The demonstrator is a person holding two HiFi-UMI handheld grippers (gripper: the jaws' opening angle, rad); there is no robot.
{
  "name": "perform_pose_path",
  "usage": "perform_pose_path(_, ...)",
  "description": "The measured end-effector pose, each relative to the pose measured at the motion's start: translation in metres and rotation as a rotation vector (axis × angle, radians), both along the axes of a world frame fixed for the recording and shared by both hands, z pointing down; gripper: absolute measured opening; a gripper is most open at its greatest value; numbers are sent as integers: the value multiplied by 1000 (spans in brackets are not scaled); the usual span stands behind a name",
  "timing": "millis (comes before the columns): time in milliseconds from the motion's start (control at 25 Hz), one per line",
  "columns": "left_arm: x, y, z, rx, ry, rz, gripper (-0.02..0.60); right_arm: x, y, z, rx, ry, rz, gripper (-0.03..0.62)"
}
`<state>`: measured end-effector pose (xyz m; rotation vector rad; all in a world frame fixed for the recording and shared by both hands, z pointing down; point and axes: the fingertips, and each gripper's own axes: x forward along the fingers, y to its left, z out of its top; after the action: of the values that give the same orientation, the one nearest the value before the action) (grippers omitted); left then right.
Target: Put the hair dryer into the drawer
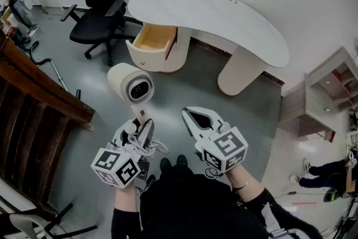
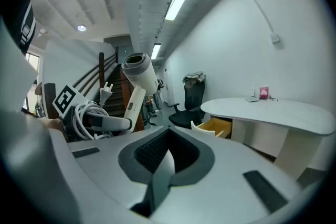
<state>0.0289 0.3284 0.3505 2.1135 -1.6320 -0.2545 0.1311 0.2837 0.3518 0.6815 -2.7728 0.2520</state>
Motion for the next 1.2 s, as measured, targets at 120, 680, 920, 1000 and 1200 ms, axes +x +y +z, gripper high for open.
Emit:
perform_pose_path(120, -2, 2, 0, 1, -1, -8, 147, -2, 1, 1, 2, -3, -8, 3)
perform_pose_path(680, 3, -11, 6, -13, -3, -22, 147, 8, -11, 4, -11, -21, -16, 3)
perform_pose_path(920, 5, -26, 4, 0, -25, -37, 147, 15, -25, 9, -35, -34, -16, 3)
perform_pose_path(1000, 5, -32, 2, 4, -38, -44, 147, 15, -32, 8, -33, -34, -20, 3)
perform_pose_path(1200, 3, -48, -2, 12, -43, -54, 146, 15, -45, 3, -9, -27, -25, 3)
